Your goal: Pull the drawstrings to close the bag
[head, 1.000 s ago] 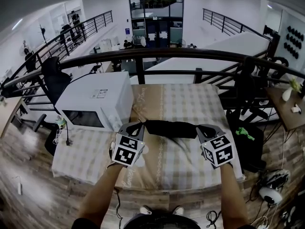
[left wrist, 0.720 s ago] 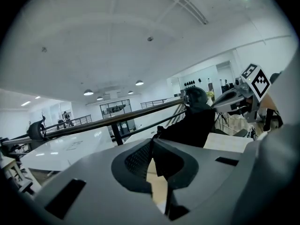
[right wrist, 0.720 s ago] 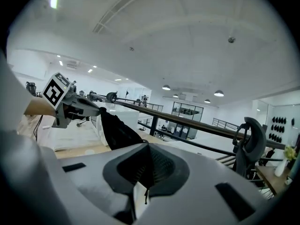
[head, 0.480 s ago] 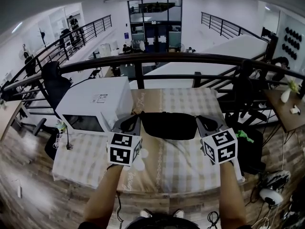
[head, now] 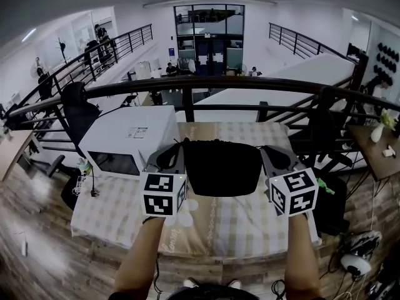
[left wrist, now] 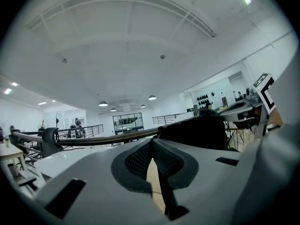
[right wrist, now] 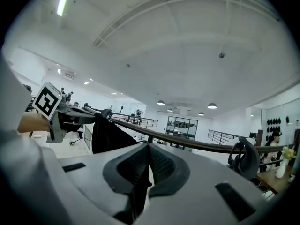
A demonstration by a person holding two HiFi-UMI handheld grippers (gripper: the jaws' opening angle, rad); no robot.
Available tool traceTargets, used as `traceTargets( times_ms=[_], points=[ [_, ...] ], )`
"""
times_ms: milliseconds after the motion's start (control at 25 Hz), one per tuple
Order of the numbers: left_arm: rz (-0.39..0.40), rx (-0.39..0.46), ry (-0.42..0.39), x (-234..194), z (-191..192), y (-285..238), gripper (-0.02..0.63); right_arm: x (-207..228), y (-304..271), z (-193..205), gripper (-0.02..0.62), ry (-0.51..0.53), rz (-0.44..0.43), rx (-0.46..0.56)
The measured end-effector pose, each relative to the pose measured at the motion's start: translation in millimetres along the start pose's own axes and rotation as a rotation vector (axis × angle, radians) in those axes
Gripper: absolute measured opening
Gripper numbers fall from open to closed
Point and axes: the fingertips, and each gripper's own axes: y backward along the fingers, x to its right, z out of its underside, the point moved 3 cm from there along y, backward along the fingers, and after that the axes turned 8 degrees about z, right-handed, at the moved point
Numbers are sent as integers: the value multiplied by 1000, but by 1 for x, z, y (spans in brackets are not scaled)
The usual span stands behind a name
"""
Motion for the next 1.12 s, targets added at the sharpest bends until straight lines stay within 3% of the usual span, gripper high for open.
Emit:
traceTargets(
  times_ms=[1120],
  points=[
    [-166,2,40,-36,15,35,31,19,13,7,20,-1,172,7]
  ],
)
